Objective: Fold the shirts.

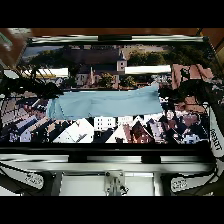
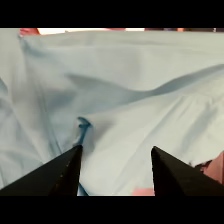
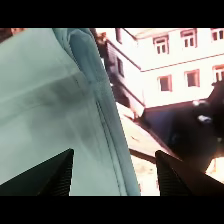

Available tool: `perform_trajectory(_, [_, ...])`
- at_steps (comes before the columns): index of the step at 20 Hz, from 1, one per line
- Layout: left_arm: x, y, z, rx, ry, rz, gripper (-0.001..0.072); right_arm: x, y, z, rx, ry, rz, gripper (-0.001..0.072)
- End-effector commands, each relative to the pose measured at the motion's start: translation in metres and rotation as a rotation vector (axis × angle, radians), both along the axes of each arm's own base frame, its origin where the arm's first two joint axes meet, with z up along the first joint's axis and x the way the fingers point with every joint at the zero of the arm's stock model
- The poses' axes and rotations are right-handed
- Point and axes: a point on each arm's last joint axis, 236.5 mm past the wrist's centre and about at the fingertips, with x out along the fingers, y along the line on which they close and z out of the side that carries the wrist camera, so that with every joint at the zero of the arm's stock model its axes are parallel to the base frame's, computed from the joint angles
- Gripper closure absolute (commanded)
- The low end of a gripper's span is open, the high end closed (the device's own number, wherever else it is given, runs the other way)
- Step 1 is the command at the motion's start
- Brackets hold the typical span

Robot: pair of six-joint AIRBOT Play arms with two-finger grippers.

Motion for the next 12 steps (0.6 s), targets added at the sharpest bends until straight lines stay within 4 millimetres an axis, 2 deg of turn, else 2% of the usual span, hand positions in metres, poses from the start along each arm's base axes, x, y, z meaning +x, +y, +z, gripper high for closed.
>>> perform_trajectory(1, [-0.009, -0.007, 0.009, -0.009, 0.011, -0.032, 0.0182, -0.009, 0.013, -0.019, 0.132, 0.086, -0.053, 0.0082])
perform_trajectory(4, [-0.009, -0.011, 0.020, -0.005, -0.015, -0.040, 0.0182, -0.012, 0.035, -0.032, 0.213, 0.124, -0.044, 0.0082])
perform_trajectory(9, [-0.001, -0.021, 0.049, -0.056, -0.083, -0.020, 0.0182, -0.016, 0.065, -0.040, 0.222, 0.148, 0.009, 0.0088])
perform_trajectory(10, [0.001, -0.024, 0.055, -0.075, -0.094, -0.017, 0.0183, -0.016, 0.070, -0.041, 0.225, 0.151, 0.018, 0.0193])
perform_trajectory(12, [0.006, -0.032, 0.068, -0.125, -0.119, -0.009, 0.0183, -0.014, 0.076, -0.037, 0.232, 0.141, 0.025, 0.0637])
